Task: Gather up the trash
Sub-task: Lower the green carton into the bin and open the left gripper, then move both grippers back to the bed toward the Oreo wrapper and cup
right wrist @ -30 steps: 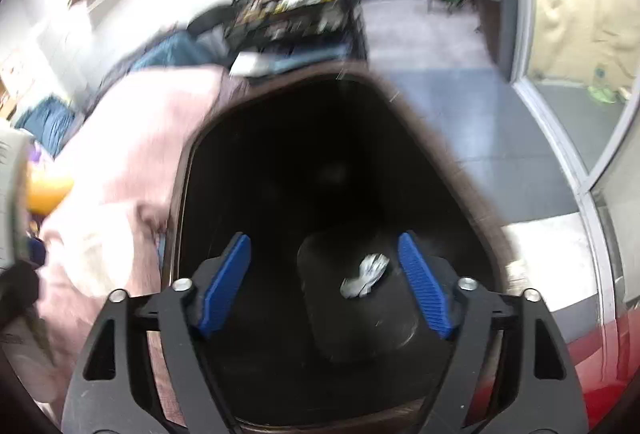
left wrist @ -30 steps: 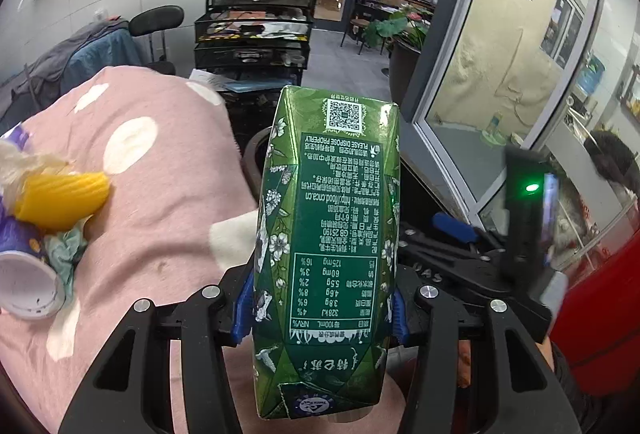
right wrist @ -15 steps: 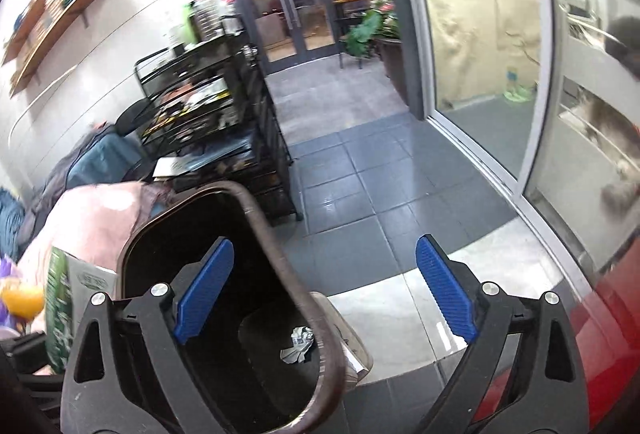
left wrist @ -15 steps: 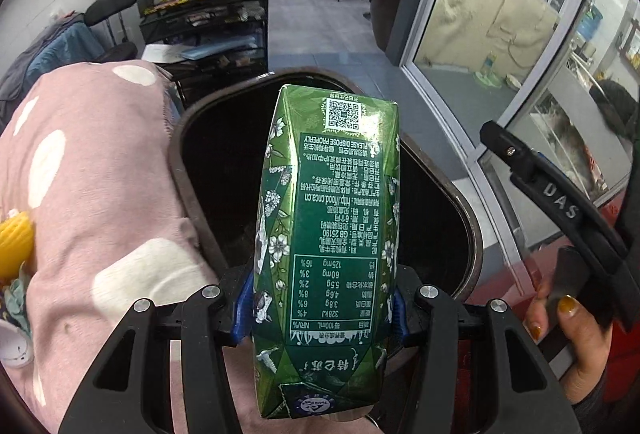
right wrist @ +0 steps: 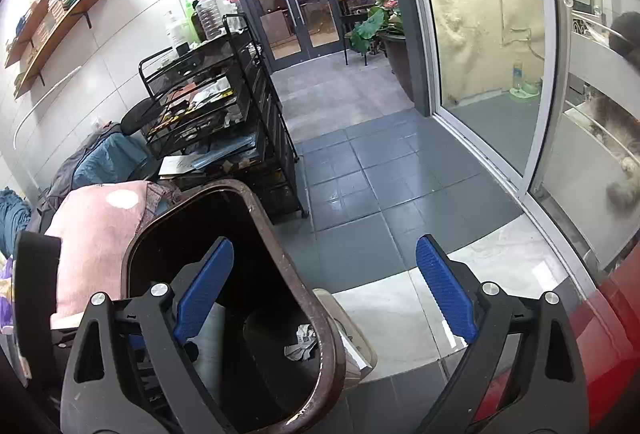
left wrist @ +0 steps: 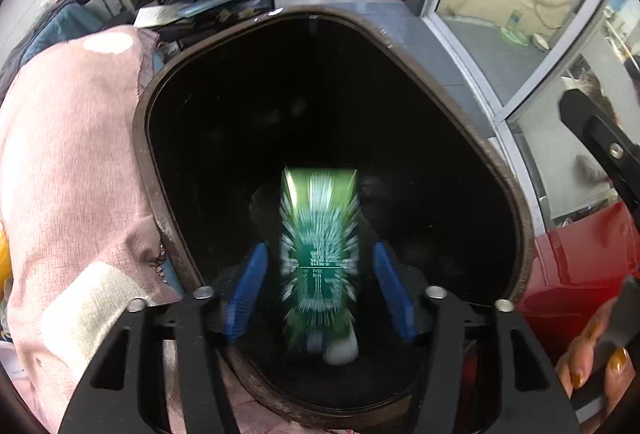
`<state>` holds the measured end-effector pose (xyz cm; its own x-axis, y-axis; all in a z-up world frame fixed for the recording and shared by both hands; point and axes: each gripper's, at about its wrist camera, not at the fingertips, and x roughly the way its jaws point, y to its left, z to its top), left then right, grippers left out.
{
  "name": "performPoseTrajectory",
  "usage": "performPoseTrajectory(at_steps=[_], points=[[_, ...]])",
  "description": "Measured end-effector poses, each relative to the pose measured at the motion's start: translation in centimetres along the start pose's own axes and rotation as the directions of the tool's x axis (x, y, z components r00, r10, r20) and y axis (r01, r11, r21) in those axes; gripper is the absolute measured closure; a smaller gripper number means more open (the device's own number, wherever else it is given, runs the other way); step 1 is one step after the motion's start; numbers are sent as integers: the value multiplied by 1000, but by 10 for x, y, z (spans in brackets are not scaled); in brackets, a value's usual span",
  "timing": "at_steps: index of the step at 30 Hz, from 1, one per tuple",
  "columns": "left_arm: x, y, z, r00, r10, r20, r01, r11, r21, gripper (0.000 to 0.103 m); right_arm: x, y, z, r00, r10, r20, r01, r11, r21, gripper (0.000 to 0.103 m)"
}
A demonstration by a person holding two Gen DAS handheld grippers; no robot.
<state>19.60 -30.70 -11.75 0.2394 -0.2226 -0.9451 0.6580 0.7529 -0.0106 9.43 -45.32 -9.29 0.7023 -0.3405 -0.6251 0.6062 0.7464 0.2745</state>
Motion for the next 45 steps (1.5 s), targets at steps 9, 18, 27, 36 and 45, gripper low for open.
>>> performPoseTrajectory(at_steps=[9, 18, 27, 36, 45], points=[[-10, 3, -1, 1000, 0, 30, 0, 1000, 11, 21, -6, 4, 2, 1000, 19, 18, -19, 1000, -9, 7], [-89, -6, -33, 952, -10, 306, -11, 998, 67, 12, -6, 6, 2, 998, 49, 31, -48, 999, -16, 6], [-139, 9, -74, 883, -1, 470, -17, 999, 34, 7, -9, 35, -9, 992, 129, 8, -128, 990, -66, 6], [-157, 44, -116, 829, 101, 551, -76, 995, -67, 5, -23, 93, -25, 968, 251, -30, -253, 953, -168, 6], [-151, 111, -165, 833, 223, 507, -88, 957, -276, 5, -38, 166, -49, 910, 389, -143, -414, 864, -285, 6]])
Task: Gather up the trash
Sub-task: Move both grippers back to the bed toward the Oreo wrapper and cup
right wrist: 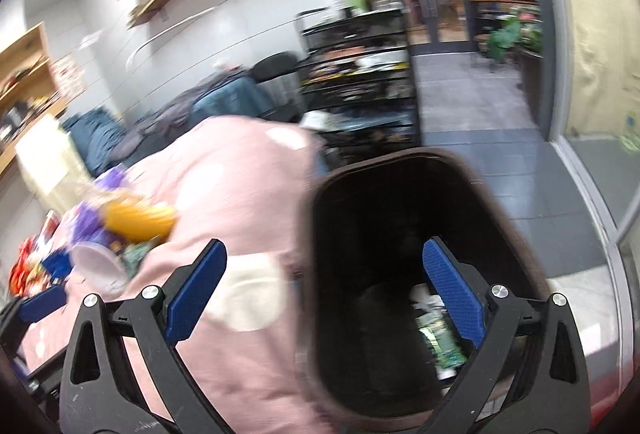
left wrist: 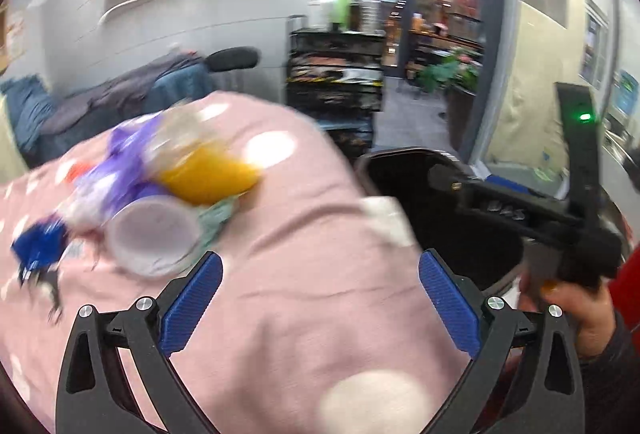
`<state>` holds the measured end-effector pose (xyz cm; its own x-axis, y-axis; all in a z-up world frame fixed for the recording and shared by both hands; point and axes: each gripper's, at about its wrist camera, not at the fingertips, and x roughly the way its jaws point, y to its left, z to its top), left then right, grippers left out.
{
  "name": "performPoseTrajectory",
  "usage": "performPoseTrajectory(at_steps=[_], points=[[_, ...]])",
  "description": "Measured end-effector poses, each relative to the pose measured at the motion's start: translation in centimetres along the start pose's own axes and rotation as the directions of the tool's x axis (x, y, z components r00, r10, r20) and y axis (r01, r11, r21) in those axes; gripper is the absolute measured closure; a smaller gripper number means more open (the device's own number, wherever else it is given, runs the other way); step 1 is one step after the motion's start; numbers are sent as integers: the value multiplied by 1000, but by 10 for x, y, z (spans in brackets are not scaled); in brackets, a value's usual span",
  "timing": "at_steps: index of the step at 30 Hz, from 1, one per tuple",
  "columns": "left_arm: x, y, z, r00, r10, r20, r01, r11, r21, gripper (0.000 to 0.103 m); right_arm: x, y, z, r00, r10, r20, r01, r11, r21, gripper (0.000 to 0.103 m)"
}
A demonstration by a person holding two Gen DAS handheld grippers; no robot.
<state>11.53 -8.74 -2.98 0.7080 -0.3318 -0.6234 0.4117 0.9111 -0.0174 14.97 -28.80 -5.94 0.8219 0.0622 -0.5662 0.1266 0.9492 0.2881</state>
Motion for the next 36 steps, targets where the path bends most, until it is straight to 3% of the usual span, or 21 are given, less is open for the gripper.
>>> performPoseTrajectory(at_steps=[9, 16, 20, 26, 31, 34, 36], points=[[-24, 84, -26, 986, 168, -14, -168, 977, -132, 5, 14, 83, -6, 981, 177, -82, -189, 968, -164, 6], [-35, 154, -37, 958, 280, -57, -286, 936, -205, 5, 31, 145, -18, 920, 303, -250, -365, 893, -263, 6], [-36, 193, -37, 943, 323, -82, -333, 913, -235, 6, 45, 178, -22, 913, 289, -288, -381, 857, -347, 13], [-33, 246, -38, 914, 387, -118, -405, 877, -260, 6, 73, 206, -14, 909, 256, -330, -374, 849, -372, 25], [-18, 276, -32, 906, 393, -157, -423, 863, -277, 6, 96, 230, -12, 910, 211, -356, -357, 836, -417, 42], [-5, 285, -26, 912, 372, -172, -407, 869, -280, 6, 106, 238, -13, 913, 190, -362, -345, 833, -432, 50], [5, 290, -23, 917, 355, -182, -396, 871, -290, 8, 113, 241, -14, 915, 174, -364, -330, 840, -431, 65]])
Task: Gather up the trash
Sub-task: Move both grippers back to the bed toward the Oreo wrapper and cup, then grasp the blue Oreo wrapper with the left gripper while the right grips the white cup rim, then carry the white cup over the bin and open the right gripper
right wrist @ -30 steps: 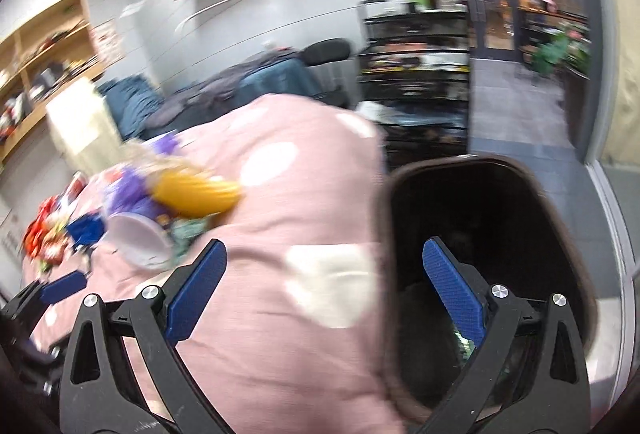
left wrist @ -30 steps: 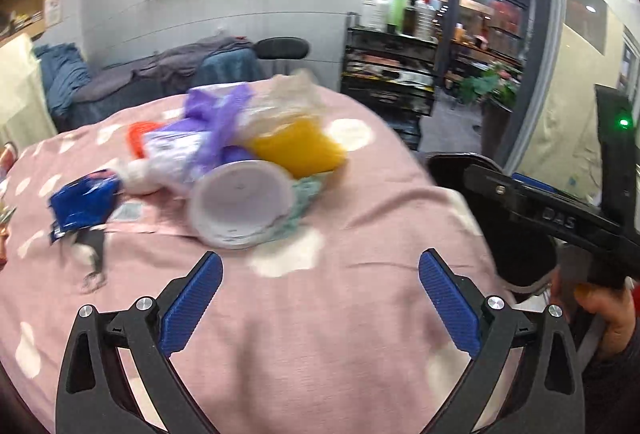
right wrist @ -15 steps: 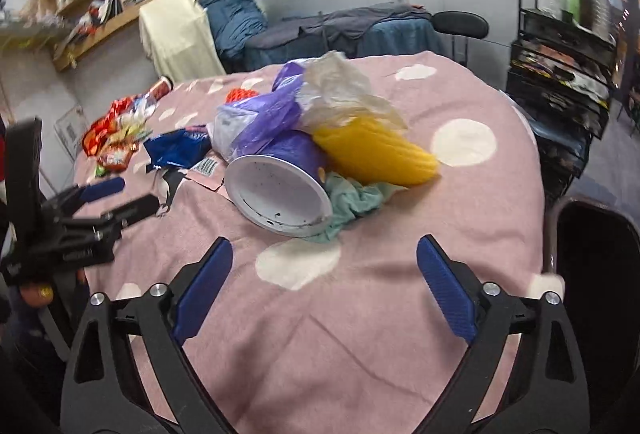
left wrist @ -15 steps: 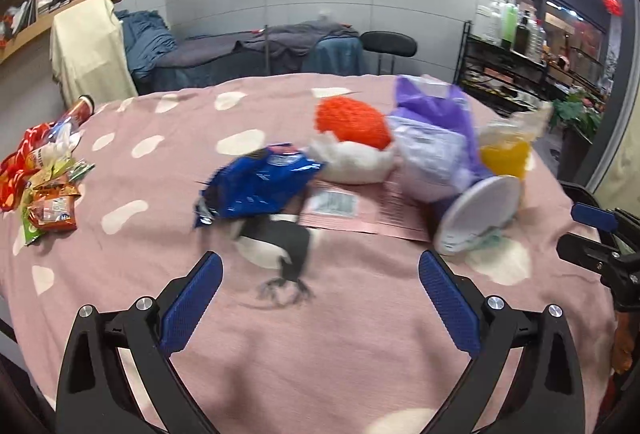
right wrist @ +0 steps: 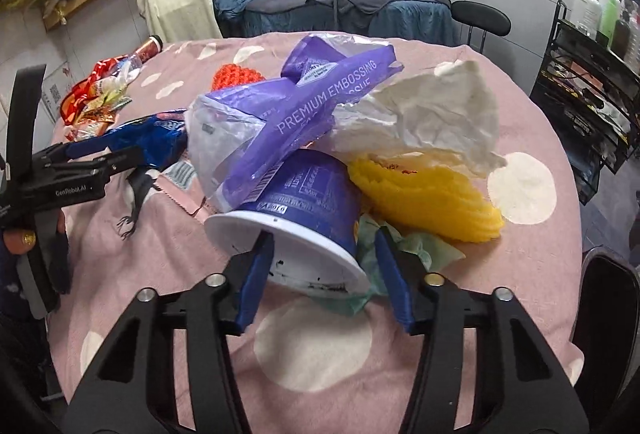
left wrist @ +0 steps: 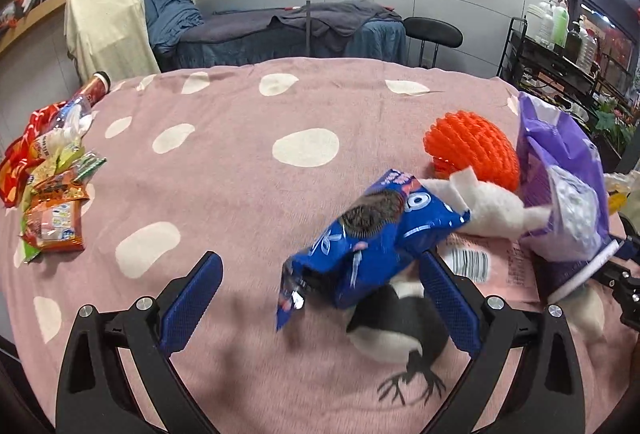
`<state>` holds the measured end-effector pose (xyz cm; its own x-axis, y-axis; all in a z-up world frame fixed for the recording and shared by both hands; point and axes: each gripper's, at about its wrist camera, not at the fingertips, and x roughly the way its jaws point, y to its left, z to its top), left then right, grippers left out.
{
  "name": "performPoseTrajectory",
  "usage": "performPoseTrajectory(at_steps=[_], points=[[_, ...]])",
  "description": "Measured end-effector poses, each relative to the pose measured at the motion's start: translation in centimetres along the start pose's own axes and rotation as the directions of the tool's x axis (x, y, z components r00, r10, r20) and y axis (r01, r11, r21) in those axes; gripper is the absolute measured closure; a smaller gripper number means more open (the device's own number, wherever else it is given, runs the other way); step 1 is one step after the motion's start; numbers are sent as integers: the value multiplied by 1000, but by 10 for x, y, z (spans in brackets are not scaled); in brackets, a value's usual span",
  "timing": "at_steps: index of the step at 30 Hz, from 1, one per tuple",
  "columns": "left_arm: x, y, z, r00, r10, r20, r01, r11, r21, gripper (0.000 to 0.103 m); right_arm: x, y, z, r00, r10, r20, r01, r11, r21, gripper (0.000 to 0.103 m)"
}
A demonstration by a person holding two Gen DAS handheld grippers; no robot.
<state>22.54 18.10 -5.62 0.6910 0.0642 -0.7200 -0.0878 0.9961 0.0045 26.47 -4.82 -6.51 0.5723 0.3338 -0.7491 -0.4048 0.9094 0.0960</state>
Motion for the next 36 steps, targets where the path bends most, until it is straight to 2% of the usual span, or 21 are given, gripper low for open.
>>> performPoseTrajectory(at_steps=[2, 4, 5, 6, 7, 10, 16, 21, 28, 36], points=[[7, -3, 1, 1000, -21, -14, 21, 1000, -5, 19, 3, 1, -2, 1000, -20, 2, 20, 1000, -7, 75], [11, -4, -1, 999, -37, -27, 37, 999, -15, 42, 1, 3, -4, 999, -38, 19, 38, 999, -17, 82], [12, -4, -2, 999, -44, -31, 43, 999, -22, 50, -3, 4, -5, 998, -44, 37, 45, 999, -24, 86], [11, -4, -4, 998, -48, -31, 47, 999, -28, 64, -5, 6, -6, 997, -49, 51, 51, 998, -33, 88], [10, -4, -5, 998, -48, -28, 47, 998, -35, 71, -9, 9, -7, 996, -59, 73, 62, 997, -47, 88], [-1, -1, -9, 999, -49, -2, 49, 997, -57, 81, -15, 14, -8, 991, -76, 111, 84, 994, -69, 93], [-32, -7, -21, 997, -47, 59, 51, 997, -66, 87, -36, 7, -9, 979, -48, 199, 57, 998, -41, 95], [-65, -17, -35, 990, -96, 104, 105, 991, -81, 87, -56, 4, -16, 970, -25, 243, 32, 999, -26, 95], [-98, -40, -47, 973, -175, 152, 188, 980, -69, 87, -95, 0, -42, 958, 54, 281, -52, 999, -14, 95], [-115, -80, -55, 950, -266, 166, 271, 962, -12, 87, -126, -25, -76, 951, 55, 305, -82, 994, 75, 95]])
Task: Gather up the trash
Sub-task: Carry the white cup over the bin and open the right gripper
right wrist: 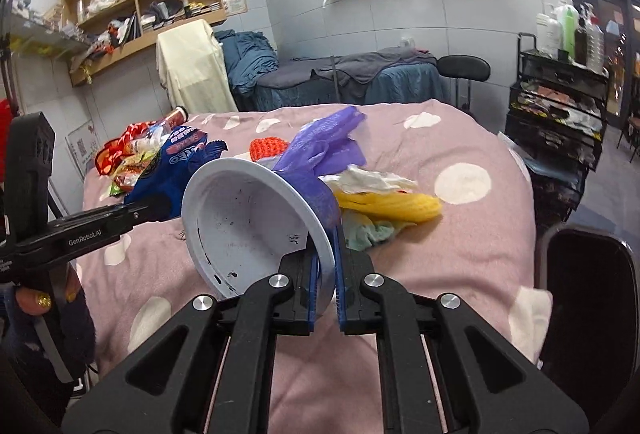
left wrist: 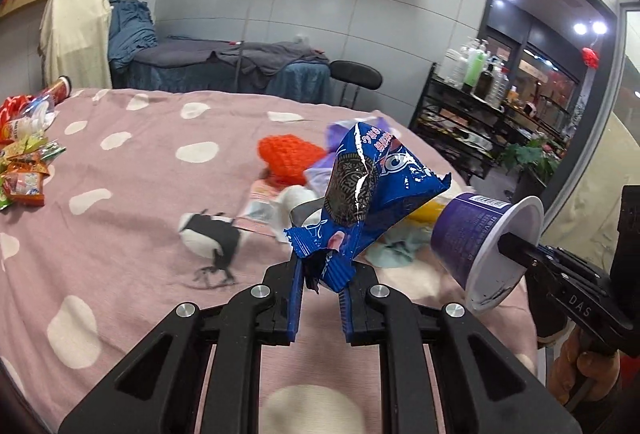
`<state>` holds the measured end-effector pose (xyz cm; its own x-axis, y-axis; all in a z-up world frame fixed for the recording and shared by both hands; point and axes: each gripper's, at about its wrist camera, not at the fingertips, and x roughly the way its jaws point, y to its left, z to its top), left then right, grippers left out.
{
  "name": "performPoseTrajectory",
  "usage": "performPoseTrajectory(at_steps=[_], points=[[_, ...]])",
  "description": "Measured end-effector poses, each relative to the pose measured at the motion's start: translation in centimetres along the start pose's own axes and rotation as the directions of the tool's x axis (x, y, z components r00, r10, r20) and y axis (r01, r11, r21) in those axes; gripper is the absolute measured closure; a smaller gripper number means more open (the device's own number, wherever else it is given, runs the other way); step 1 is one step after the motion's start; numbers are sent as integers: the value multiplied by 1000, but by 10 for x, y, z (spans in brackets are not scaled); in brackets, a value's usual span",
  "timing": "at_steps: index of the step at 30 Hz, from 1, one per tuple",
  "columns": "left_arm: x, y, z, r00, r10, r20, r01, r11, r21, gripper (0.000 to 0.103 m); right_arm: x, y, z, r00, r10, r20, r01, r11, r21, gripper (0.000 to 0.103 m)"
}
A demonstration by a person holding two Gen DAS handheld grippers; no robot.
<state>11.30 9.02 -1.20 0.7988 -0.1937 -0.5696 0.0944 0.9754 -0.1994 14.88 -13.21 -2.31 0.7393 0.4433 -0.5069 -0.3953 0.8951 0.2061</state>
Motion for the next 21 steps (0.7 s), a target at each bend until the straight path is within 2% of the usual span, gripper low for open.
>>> performPoseTrajectory(at_steps=[7, 10, 18, 21], points=[[4, -43, -5, 996, -90, -10, 90, 995, 53, 87, -44, -39, -10, 995, -72, 64, 65, 992, 104, 95], [11, -63, -7, 991, -132, -28, 134, 988, 79, 87, -61, -59, -13, 987, -132, 87, 118, 982, 148, 95], [33, -119, -14, 970, -219, -101, 232, 962, 145, 87, -92, -123, -26, 952, -289, 103, 250, 925, 285, 95], [41, -141, -16, 963, -240, -125, 259, 949, 180, 87, -94, -148, -33, 928, -367, 72, 324, 886, 332, 95]])
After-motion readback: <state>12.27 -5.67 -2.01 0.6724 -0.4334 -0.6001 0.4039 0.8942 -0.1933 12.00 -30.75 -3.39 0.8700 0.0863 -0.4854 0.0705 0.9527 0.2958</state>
